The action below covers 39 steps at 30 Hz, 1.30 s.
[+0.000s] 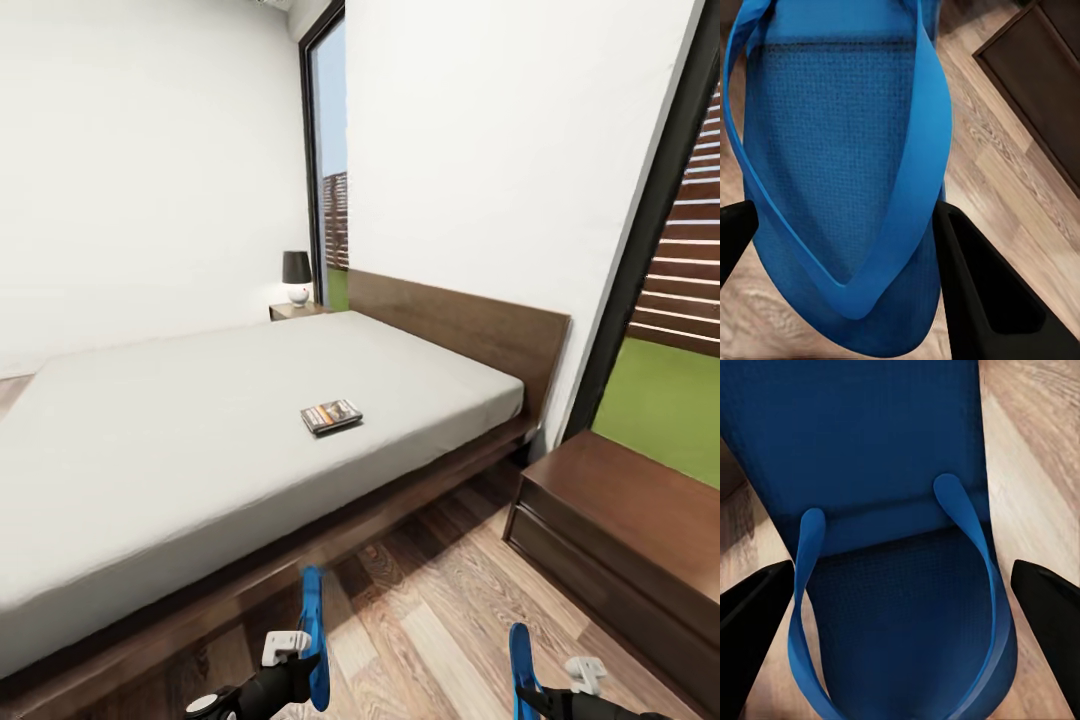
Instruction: In the bedroom, move the book from the bed onto either nightstand, and place the two sandals side by side next to the bed.
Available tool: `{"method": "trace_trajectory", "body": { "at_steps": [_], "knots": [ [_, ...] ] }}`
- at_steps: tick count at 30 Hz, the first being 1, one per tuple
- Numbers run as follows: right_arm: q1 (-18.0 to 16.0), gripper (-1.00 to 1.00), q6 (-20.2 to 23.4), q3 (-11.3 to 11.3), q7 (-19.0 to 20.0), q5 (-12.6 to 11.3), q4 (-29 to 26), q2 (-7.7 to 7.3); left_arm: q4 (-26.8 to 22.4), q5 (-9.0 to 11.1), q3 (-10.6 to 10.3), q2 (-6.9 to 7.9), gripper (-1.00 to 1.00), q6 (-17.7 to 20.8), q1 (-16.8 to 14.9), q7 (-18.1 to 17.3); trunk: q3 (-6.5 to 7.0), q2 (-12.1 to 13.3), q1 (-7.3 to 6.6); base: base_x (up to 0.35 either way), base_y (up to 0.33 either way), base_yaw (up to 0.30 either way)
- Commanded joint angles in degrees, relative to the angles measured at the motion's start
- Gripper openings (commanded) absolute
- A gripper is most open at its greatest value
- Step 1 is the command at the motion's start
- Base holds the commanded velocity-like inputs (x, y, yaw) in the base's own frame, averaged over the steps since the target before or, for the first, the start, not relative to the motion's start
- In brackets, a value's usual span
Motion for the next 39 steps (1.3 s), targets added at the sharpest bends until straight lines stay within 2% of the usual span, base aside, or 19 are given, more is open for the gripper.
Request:
{"method": "trace_trajectory", "body": {
  "at_steps": [1, 39],
  "knots": [
    [0.0, -1.0, 0.53, 0.26, 0.0, -0.65, -0.08, -0.07, 0.06, 0.1, 0.3, -0.05, -1.0, 0.07, -0.05, -0.27, -0.06, -0.03, -0.01, 0.0, 0.0, 0.289],
    [0.0, -1.0, 0.53, 0.23, -0.08, -0.65, -0.08, -0.07, 0.06, 0.1, 0.3, -0.05, -1.0, 0.07, -0.05, -0.31, -0.06, -0.03, -0.01, 0.0, 0.0, 0.29]
  ]
}}
